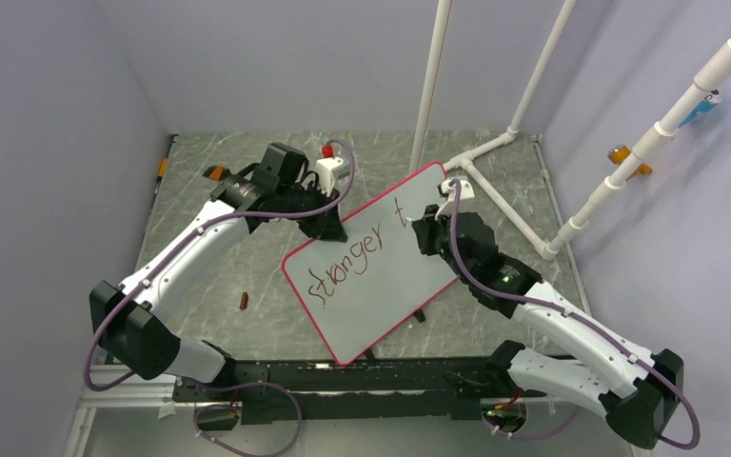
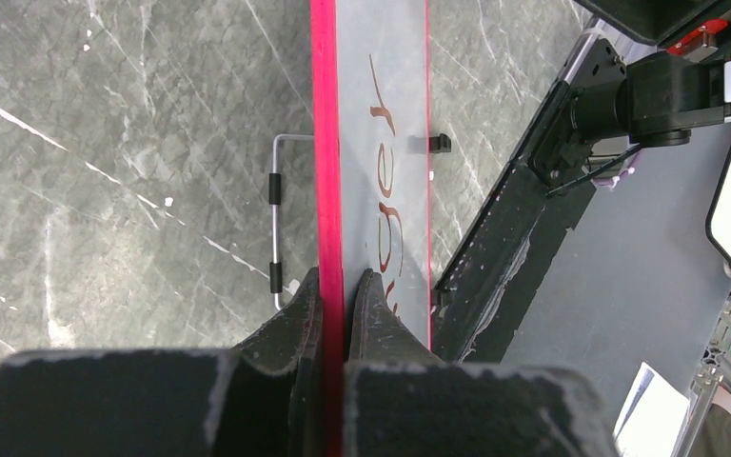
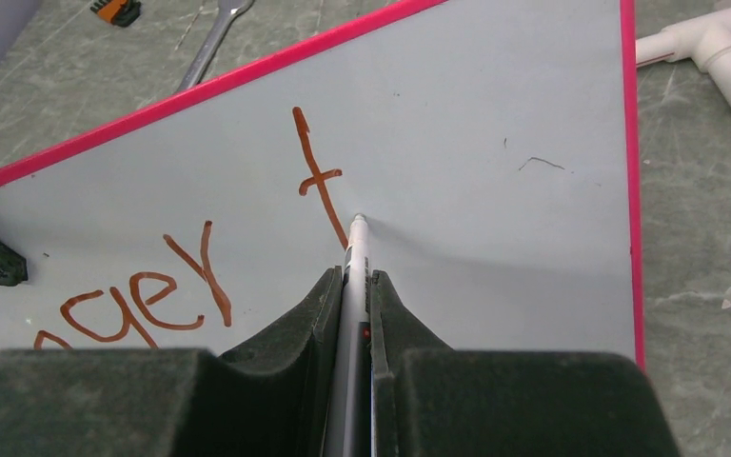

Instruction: Write a sentence on the whiteboard

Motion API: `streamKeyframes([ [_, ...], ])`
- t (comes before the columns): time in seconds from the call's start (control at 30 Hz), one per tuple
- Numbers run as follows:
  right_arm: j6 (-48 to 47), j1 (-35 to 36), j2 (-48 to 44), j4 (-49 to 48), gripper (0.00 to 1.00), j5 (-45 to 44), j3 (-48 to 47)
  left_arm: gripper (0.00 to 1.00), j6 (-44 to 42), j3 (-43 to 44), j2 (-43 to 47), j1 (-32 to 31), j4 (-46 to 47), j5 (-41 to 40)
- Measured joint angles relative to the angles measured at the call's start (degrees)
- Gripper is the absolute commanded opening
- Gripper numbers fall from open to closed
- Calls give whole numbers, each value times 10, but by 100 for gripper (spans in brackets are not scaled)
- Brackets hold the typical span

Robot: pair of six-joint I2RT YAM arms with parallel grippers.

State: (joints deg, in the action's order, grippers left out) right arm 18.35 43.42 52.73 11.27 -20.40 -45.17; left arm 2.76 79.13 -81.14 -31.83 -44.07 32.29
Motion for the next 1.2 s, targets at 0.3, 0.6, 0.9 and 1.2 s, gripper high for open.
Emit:
streamKeyframes([
  [0.3,-3,0,-7,24,0,-1,-14,0,0,0,0,-1,4,4],
  [0.6,-1,0,-50,21,0,-3,-30,0,0,0,0,-1,5,4],
  [0.9,-5,0,13,-5,0,-15,-47,0,0,0,0,-1,5,4],
  [1.2,-18,0,43,-29,0,-34,-72,0,0,0,0,-2,5,4],
])
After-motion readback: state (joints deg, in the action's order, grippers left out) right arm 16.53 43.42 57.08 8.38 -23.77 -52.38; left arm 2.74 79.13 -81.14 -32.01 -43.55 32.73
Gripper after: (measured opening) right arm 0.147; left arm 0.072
